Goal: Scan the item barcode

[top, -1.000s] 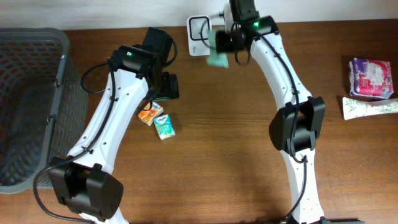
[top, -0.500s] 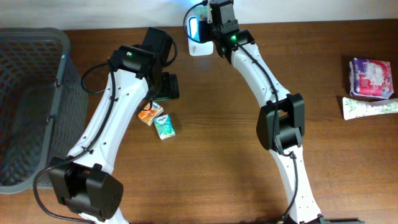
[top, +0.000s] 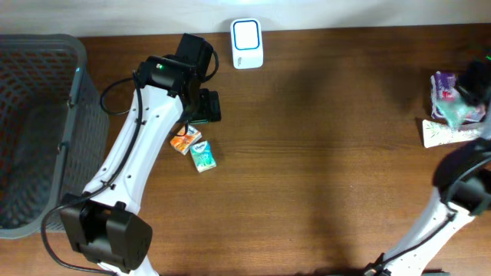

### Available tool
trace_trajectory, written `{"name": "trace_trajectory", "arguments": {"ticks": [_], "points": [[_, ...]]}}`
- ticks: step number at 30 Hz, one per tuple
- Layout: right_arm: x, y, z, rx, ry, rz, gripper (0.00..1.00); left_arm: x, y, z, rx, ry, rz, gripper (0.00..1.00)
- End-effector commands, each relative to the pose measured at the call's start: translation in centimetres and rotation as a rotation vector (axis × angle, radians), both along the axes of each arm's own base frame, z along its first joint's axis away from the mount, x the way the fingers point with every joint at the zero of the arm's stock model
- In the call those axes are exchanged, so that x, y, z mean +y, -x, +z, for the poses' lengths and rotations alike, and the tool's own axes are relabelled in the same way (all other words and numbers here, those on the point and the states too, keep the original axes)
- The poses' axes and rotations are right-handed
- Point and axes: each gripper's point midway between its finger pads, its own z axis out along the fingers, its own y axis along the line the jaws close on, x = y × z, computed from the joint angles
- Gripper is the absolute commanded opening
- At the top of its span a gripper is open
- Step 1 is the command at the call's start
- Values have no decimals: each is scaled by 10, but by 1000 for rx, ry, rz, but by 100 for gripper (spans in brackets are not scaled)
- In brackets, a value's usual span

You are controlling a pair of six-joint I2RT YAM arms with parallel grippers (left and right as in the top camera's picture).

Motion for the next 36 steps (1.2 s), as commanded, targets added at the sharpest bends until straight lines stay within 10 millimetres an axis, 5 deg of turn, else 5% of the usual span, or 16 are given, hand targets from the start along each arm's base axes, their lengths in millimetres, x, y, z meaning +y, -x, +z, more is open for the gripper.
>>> {"name": "trace_trajectory", "arguments": {"ticks": [1,6,7,9,10,12,13,15,17,21,26,29,33,36], "points": [[-28,40,-39,58,-61,-156,4,-2,1,11,-26,10,-17,99],[-48,67,-57,74,-86,-228,10,-2,1,11,-26,10,-17,99],[-45,64,-57,64,-105,-225,41,-2,1,11,-26,10,-17,99],[-31,52,-58,11,-178,-206,77,-2,1,11,-26,10,-17,99],[-21,40,-58,-34,-231,-152,80,-2,1,11,-26,10,-17,99],[12,12,-53,-145,-376,-11,80,-2,1,11,-26,10,-17,99],[44,-8,-47,-199,-463,91,80,-2,1,11,-26,10,-17,99],[69,-18,-47,-179,-480,147,80,-2,1,11,-26,10,-17,99],[136,-36,-40,-149,-556,289,73,-2,1,11,-26,10,-17,99],[234,-63,-22,-146,-552,524,76,-2,1,11,-26,10,-17,99],[340,-72,-22,-124,-554,764,99,-2,1,11,-26,10,-17,99],[399,-62,-22,-95,-563,890,99,-2,1,11,-26,10,-17,99],[448,-55,-21,-99,-558,1004,99,-2,1,11,-26,10,-17,99],[460,-51,-20,-98,-564,1027,99,-2,1,11,-26,10,-17,99]]}}
